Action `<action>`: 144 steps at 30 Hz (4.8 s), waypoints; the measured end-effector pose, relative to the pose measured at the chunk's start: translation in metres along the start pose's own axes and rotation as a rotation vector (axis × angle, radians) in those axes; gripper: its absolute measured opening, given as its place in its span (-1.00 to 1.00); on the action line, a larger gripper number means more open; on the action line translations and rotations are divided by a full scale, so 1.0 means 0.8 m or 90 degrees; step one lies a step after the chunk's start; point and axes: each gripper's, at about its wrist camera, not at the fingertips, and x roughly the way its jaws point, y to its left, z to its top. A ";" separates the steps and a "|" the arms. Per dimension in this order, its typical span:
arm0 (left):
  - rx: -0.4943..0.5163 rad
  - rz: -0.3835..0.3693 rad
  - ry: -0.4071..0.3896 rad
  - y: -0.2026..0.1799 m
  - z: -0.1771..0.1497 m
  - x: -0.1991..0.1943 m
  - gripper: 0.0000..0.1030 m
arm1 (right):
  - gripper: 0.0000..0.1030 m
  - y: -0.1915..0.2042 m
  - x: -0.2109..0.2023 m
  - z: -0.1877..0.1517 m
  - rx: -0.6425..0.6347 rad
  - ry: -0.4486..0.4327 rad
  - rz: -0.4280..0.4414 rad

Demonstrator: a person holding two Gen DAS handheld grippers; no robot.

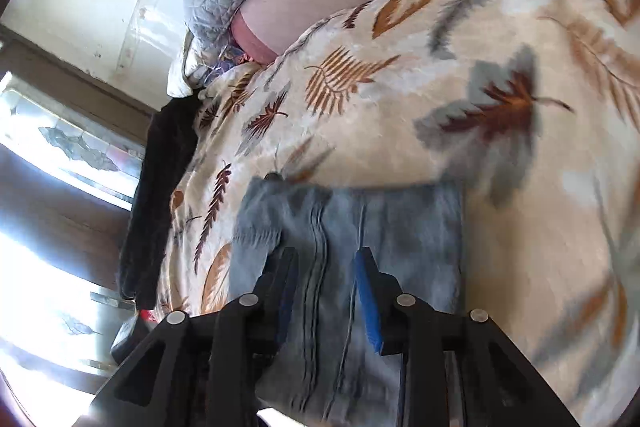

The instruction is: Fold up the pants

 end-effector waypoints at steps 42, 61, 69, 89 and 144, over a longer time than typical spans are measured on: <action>-0.143 -0.051 -0.023 0.044 0.023 -0.022 0.75 | 0.45 -0.078 -0.059 -0.041 0.070 0.088 0.029; -0.132 -0.050 0.039 0.030 0.051 0.027 0.75 | 0.48 -0.097 -0.003 -0.061 0.124 0.123 0.142; -0.087 -0.040 0.039 0.018 0.054 0.031 0.01 | -0.18 -0.051 -0.001 -0.062 0.035 0.126 -0.005; -0.005 0.016 -0.028 -0.011 0.059 -0.005 -0.56 | -0.69 0.024 -0.054 -0.057 -0.081 0.042 -0.016; 0.048 0.296 -0.133 -0.047 0.044 -0.080 0.74 | 1.00 0.066 -0.067 -0.168 -0.281 -0.096 -0.214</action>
